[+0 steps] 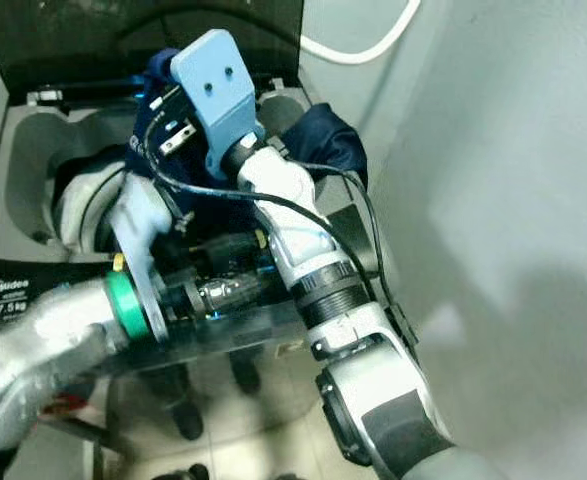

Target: Clothes washing

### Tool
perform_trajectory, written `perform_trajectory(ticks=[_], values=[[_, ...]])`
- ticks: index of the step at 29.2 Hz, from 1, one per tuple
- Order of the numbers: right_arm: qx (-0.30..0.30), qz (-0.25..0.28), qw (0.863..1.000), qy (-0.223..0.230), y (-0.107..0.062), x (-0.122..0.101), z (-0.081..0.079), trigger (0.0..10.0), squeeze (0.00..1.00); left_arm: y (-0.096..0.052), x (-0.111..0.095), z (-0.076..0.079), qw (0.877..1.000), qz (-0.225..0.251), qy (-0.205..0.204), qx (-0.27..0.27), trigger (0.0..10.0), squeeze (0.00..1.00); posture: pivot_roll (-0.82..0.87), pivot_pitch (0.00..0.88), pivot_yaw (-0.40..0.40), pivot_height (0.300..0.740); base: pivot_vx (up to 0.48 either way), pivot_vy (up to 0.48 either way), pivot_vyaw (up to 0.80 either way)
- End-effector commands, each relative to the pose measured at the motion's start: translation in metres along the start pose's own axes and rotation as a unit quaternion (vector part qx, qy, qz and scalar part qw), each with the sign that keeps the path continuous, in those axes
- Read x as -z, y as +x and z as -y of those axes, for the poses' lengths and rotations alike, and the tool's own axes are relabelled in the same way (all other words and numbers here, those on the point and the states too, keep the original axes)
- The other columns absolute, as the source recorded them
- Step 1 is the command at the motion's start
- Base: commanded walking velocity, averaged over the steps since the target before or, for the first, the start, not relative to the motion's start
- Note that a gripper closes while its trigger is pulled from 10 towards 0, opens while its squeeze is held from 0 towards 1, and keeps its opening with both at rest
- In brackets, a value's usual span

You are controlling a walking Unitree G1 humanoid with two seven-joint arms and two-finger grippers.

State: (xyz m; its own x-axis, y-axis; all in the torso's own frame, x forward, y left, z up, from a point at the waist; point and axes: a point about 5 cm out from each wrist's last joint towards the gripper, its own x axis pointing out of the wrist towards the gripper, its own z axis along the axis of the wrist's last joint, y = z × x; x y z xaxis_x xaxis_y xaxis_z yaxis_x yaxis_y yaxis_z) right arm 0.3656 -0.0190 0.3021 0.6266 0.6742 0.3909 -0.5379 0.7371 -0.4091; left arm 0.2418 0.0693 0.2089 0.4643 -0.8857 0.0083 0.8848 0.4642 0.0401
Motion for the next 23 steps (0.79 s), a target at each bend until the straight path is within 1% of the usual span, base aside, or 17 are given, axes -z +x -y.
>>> perform_trajectory(ticks=[1, 3, 4, 5, 6, 7, 8, 9, 10, 11, 14, 16, 23], values=[[-0.015, 0.003, 1.0, -0.02, 0.001, -0.002, -0.002, 10.0, 0.0, -0.002, 0.0, 0.003, 1.0, -0.003, 0.02, -0.003, 10.0, 0.0, 0.09, 0.076, 0.027, 0.74, 0.0, 0.0, 0.0], [-0.022, -0.02, 0.999, -0.036, -0.001, 0.008, -0.003, 10.0, 0.0, -0.01, -0.005, 0.004, 0.998, -0.007, 0.063, -0.009, 10.0, 0.0, 0.1, 0.072, 0.026, 0.74, 0.0, 0.0, 0.0], [-0.023, -0.028, 0.999, -0.039, -0.002, 0.011, -0.004, 10.0, 0.0, -0.013, -0.008, 0.005, 0.997, -0.009, 0.076, -0.023, 10.0, 0.0, 0.1, 0.072, 0.026, 0.74, 0.0, 0.0, 0.0], [-0.023, -0.028, 0.999, -0.039, -0.002, 0.011, -0.004, 10.0, 0.0, -0.013, -0.008, 0.005, 0.997, -0.009, 0.076, -0.023, 10.0, 0.0, 0.1, 0.072, 0.026, 0.74, 0.0, 0.0, 0.0], [-0.021, -0.034, 0.998, -0.04, -0.003, 0.015, -0.004, 10.0, 0.0, -0.017, -0.011, 0.003, 0.995, -0.006, 0.09, -0.049, 10.0, 0.0, 0.1, 0.072, 0.027, 0.74, 0.0, 0.0, 0.0], [-0.017, -0.038, 0.998, -0.036, -0.004, 0.017, -0.003, 10.0, 0.08, -0.019, -0.014, -0.001, 0.991, -0.004, 0.101, -0.083, 10.0, 0.0, 0.1, 0.072, 0.027, 0.74, 0.0, 0.0, 0.0], [-0.017, -0.038, 0.998, -0.036, -0.004, 0.017, -0.003, 10.0, 0.08, -0.019, -0.014, -0.001, 0.991, -0.004, 0.101, -0.083, 10.0, 0.0, 0.1, 0.072, 0.027, 0.74, 0.0, 0.0, 0.0], [-0.012, -0.043, 0.999, -0.027, -0.008, 0.022, -0.002, 10.0, 1.0, -0.026, -0.017, -0.008, 0.982, 0.001, 0.118, -0.147, 10.0, 0.0, 0.11, 0.071, 0.024, 0.74, 0.0, 0.0, 0.0], [-0.012, -0.043, 0.999, -0.027, -0.008, 0.022, -0.002, 10.0, 1.0, -0.026, -0.017, -0.008, 0.982, 0.001, 0.118, -0.147, 10.0, 0.0, 0.11, 0.071, 0.024, 0.74, 0.0, 0.0, 0.0], [-0.011, -0.045, 0.999, -0.023, -0.009, 0.023, -0.002, 10.0, 1.0, -0.028, -0.017, -0.01, 0.978, 0.004, 0.123, -0.167, 10.0, 0.0, 0.11, 0.071, 0.024, 0.74, 0.0, 0.0, 0.0], [-0.011, -0.045, 0.999, -0.023, -0.009, 0.023, -0.002, 10.0, 1.0, -0.028, -0.017, -0.01, 0.978, 0.004, 0.123, -0.167, 10.0, 0.0, 0.11, 0.071, 0.024, 0.74, 0.0, 0.0, 0.0], [-0.012, -0.048, 0.999, -0.016, -0.014, 0.026, 0.0, 10.0, 1.0, -0.032, -0.016, -0.012, 0.974, 0.006, 0.118, -0.191, 10.0, 0.0, 0.11, 0.072, 0.017, 0.74, 0.0, 0.0, 0.0], [-0.005, -0.045, 0.999, -0.012, -0.016, 0.026, 0.008, 10.0, 1.0, -0.033, -0.01, -0.008, 0.973, -0.002, 0.118, -0.198, 10.0, 0.0, 0.11, 0.068, 0.016, 0.74, 0.0, 0.0, 0.0]])
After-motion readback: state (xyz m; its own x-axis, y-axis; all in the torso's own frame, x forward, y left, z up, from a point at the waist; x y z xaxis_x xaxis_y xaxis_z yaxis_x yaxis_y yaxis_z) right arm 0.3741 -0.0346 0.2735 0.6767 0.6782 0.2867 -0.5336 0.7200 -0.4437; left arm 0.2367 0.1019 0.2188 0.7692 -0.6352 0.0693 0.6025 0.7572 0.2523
